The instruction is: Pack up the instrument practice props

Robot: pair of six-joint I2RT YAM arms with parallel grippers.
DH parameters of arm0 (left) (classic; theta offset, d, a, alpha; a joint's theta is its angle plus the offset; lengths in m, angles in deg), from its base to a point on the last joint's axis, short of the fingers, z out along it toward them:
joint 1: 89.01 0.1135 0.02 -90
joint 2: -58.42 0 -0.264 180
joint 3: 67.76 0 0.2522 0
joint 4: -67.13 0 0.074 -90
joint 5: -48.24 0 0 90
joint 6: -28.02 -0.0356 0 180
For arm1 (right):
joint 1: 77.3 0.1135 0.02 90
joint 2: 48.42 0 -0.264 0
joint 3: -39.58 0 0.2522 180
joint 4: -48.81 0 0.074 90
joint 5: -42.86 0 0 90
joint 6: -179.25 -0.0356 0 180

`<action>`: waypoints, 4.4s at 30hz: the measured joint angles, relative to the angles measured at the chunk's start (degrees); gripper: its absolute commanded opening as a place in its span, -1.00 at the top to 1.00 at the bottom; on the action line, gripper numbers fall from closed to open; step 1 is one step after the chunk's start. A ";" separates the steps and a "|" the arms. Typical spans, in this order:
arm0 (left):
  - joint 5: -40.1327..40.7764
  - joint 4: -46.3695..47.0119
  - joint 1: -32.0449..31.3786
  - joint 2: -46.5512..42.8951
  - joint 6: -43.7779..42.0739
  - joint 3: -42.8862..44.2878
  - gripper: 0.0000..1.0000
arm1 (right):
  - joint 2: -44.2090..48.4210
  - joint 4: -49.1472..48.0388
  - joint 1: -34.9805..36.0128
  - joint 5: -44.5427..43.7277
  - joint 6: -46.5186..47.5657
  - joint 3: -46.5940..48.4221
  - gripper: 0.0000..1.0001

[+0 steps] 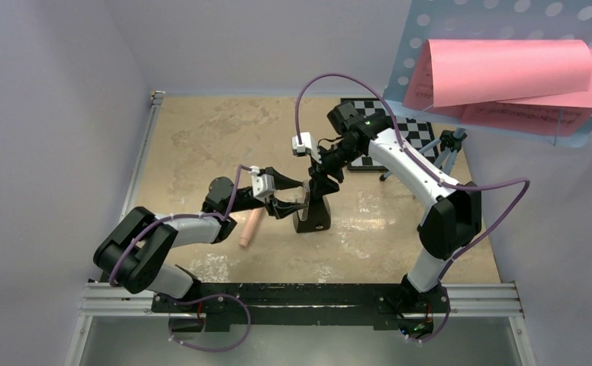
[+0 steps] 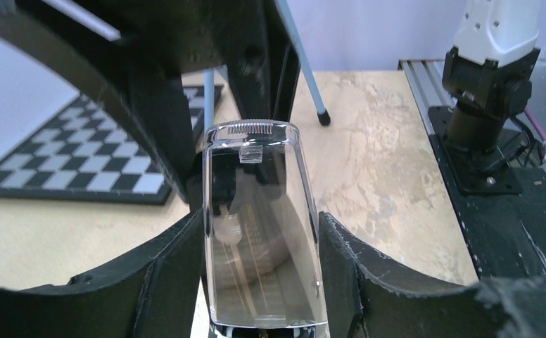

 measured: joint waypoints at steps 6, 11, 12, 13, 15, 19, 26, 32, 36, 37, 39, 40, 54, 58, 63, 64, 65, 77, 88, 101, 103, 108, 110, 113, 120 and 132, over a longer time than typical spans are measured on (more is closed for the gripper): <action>5.51 2.21 -3.39 -0.59 -2.54 -2.64 1.00 | 0.00 0.07 0.00 0.00 -0.22 0.00 1.00; 8.28 3.13 -4.31 -0.46 -5.42 -4.59 1.00 | 0.22 -0.09 0.00 0.15 -0.17 -0.37 1.00; 8.76 3.54 -4.31 -0.46 -5.99 -4.85 1.00 | 0.39 -0.22 0.00 0.20 -0.15 -0.61 1.00; 9.18 3.98 -4.28 -0.46 -6.34 -5.07 1.00 | 0.46 -0.28 0.00 0.20 -0.15 -0.70 1.00; 9.55 4.46 -4.31 -0.46 -7.06 -5.29 1.00 | 0.48 -0.37 0.00 0.28 -0.20 -0.74 1.00; 9.73 5.55 -4.26 -0.48 -7.43 -5.35 1.00 | 0.48 -0.35 0.00 0.39 -0.20 -0.74 1.00; 7.28 5.60 -3.30 -0.63 -6.80 -5.35 1.00 | 0.46 -0.31 0.00 0.48 -0.13 -0.72 1.00; 4.74 6.10 -1.51 0.50 -6.95 -5.22 1.00 | 0.20 0.26 0.00 0.63 -0.07 -0.31 1.00; 4.11 6.47 -1.07 2.75 -6.86 -3.87 1.00 | 0.17 0.90 0.07 1.18 0.15 -0.31 1.00; 3.96 6.51 -0.98 3.28 -6.73 -3.26 1.00 | 0.17 0.96 0.09 1.20 0.22 -0.31 1.00; 3.41 6.84 -0.76 4.31 -5.68 -2.01 1.00 | 0.20 1.09 0.17 1.20 0.39 -0.31 1.00; 3.13 7.10 -0.70 4.76 -4.92 -1.51 1.00 | 0.17 1.14 0.20 1.20 0.50 -0.31 1.00; 0.50 10.88 0.02 8.20 1.18 -0.24 1.00 | -0.90 2.99 0.33 1.14 0.98 1.31 1.00; 0.50 13.09 0.02 9.73 2.27 -0.24 1.00 | -1.25 3.89 0.33 0.96 1.42 1.97 1.00; 0.55 13.92 0.02 10.82 3.34 -0.26 1.00 | -1.66 4.81 0.31 0.79 1.64 2.62 1.00; 0.55 13.99 0.00 10.84 3.37 -0.28 1.00 | -1.66 4.83 0.31 0.76 1.64 2.62 1.00; 0.55 14.03 0.00 10.84 3.37 -0.31 1.00 | -1.66 4.83 0.31 0.79 1.62 2.62 1.00; 0.96 15.82 -0.37 13.16 3.34 -0.17 1.00 | -1.64 5.07 -0.02 1.09 2.58 2.45 1.00; 4.00 16.28 -1.49 14.25 8.02 0.59 1.00 | -1.57 5.22 -0.46 0.96 2.12 2.43 1.00; 12.92 16.63 -5.05 13.38 8.37 -1.75 1.00 | 0.00 2.03 -0.96 1.20 -1.14 -0.09 1.00; 13.14 16.61 -5.42 13.00 5.44 -2.14 1.00 | 0.22 1.97 -0.92 1.49 -0.39 -0.46 1.00; 11.02 16.15 -5.88 12.41 -0.33 -2.40 1.00 | 1.81 1.97 0.00 1.46 3.08 -2.56 1.00; 9.88 16.04 -5.88 12.44 -1.44 -2.38 1.00 | 1.92 2.10 0.26 1.46 3.89 -2.78 1.00; 8.09 16.44 -5.70 13.14 -2.58 -2.10 1.00 | 1.95 2.36 0.37 1.53 4.85 -2.93 1.00; 3.80 20.31 -4.83 18.88 -3.39 1.07 1.00 | 3.32 1.53 0.09 -0.09 5.70 -4.22 1.00; 1.88 20.37 -4.17 19.56 -1.38 1.75 1.00 | 3.23 0.94 -0.02 -0.46 3.87 -4.17 1.00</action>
